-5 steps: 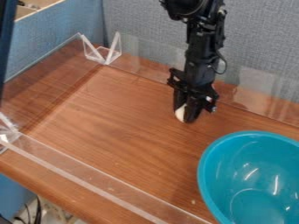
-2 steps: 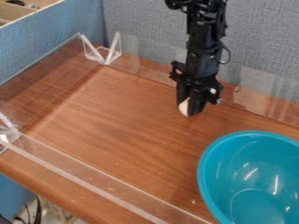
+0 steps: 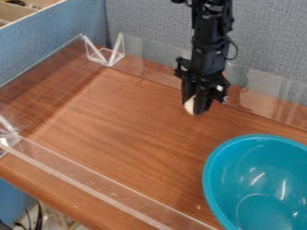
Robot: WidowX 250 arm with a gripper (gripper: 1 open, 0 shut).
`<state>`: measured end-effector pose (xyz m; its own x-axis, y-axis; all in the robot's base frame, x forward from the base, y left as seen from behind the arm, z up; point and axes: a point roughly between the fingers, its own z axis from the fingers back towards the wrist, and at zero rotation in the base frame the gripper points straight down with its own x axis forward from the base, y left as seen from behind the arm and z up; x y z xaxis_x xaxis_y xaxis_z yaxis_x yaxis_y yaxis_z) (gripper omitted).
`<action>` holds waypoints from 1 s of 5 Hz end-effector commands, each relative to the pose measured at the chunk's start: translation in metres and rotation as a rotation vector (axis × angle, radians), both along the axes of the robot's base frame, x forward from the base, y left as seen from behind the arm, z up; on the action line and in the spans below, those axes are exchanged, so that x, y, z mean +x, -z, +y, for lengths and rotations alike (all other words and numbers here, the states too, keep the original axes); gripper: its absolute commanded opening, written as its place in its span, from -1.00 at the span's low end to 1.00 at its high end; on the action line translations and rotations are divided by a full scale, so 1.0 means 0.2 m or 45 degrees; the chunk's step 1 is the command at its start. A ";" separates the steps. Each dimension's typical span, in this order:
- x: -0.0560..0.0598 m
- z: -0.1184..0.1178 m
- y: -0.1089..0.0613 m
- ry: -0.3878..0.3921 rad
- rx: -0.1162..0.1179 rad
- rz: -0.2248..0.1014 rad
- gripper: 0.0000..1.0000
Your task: Put the mushroom in the blue bowl
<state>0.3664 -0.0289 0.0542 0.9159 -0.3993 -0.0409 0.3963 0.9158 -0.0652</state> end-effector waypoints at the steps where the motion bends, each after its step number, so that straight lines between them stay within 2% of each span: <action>1: 0.06 -0.05 -0.27 0.052 -0.018 -0.190 -1.00; 3: 0.07 -0.16 -0.35 0.139 -0.031 -0.244 -1.00; 5: 0.05 -0.27 -0.37 0.236 -0.049 -0.261 -1.00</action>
<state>0.3707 -0.0788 0.0858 0.8337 -0.5506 0.0412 0.5521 0.8324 -0.0484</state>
